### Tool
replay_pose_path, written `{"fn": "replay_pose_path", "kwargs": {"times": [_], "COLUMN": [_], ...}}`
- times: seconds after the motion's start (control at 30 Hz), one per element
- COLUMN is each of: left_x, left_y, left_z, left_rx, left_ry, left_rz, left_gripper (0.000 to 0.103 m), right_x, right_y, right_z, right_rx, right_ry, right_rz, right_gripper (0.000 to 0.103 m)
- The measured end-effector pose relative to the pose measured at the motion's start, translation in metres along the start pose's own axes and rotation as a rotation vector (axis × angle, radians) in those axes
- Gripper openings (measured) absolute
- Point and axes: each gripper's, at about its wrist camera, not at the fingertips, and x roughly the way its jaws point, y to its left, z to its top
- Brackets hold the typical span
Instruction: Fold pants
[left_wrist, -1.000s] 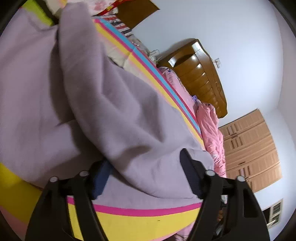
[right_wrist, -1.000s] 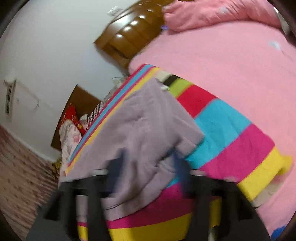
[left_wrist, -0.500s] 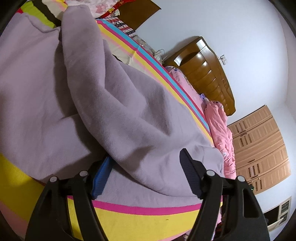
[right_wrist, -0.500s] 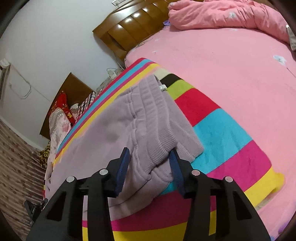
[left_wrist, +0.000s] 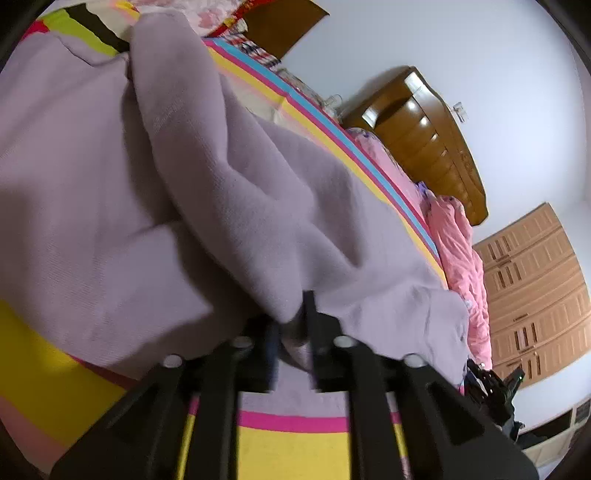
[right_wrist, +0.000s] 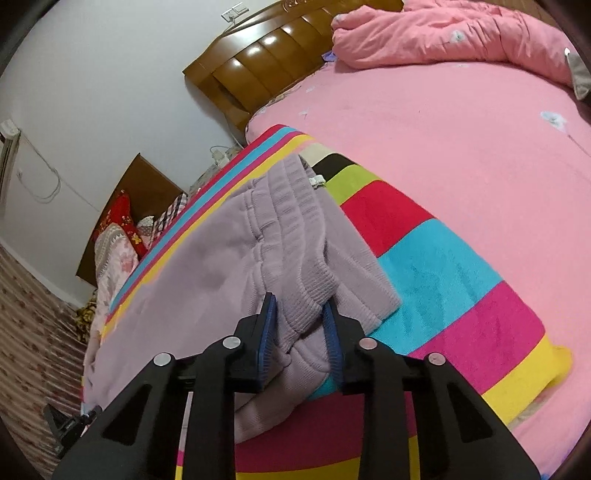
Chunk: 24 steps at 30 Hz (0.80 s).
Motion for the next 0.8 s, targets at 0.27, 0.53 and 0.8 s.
{"fn": "replay_pose_path", "kwargs": {"times": [0.27, 0.53, 0.8], "left_x": [-0.066, -0.027, -0.034], "left_y": [-0.06, -0.002, -0.02], "left_z": [0.037, -0.009, -0.011], "left_rx": [0.117, 0.011, 0.107], "left_ry": [-0.084, 0.089, 0.017], "left_rz": [-0.148, 0.022, 0.054], "left_gripper": [0.006, 0.006, 0.006], "right_x": [-0.047, -0.017, -0.029], "right_y": [0.026, -0.024, -0.022], "right_z": [0.033, -0.002, 0.003], "right_rx": [-0.039, 0.02, 0.014], "right_ry": [-0.091, 0.03, -0.004], "right_rz": [0.078, 0.023, 0.09], "right_gripper": [0.012, 0.012, 0.012]}}
